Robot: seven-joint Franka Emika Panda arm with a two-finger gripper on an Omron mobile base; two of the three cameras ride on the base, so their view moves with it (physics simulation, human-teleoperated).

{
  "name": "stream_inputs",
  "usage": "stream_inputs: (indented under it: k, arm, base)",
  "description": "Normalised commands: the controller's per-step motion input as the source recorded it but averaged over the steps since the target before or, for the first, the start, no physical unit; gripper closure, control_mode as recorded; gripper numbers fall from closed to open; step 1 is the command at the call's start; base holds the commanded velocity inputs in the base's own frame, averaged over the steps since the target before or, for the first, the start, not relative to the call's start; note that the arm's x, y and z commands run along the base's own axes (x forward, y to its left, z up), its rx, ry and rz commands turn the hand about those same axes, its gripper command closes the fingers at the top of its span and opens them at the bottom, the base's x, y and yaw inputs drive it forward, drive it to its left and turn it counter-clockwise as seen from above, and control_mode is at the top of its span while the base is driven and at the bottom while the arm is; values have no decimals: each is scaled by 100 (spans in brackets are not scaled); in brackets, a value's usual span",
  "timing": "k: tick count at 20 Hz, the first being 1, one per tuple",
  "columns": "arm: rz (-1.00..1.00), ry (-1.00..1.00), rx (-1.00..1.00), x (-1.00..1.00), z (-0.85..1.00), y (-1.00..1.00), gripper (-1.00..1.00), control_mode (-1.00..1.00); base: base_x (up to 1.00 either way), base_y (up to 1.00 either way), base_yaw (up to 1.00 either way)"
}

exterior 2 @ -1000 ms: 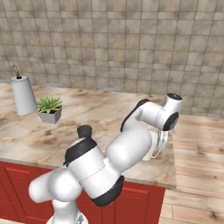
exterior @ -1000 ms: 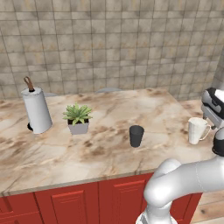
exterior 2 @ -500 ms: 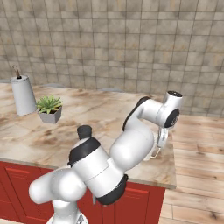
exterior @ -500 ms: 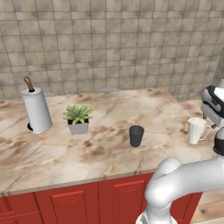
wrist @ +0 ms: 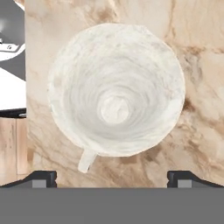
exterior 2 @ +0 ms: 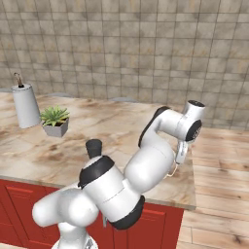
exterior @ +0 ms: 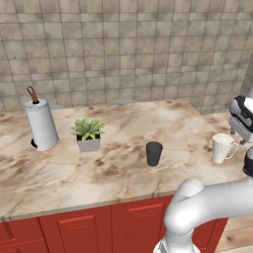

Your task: Pick the jug and glass cup and place them in the sink. Then turn on the water.

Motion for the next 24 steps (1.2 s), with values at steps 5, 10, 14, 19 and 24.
stream_inputs:
  k: [5,10,14,19,24]
  arm:
    - [-7,0,0,-13,0,0,-100,-100]
    - [-9,0,0,-22,0,0,-100,-100]
    - [-9,0,0,-23,0,0,-100,-100]
    - [-10,0,0,-15,0,10,-100,-100]
    - [-11,0,0,0,0,24,-100,-100]
  base:
    - [0,0,0]
    - [0,0,0]
    - [0,0,0]
    - [0,0,0]
    - [0,0,0]
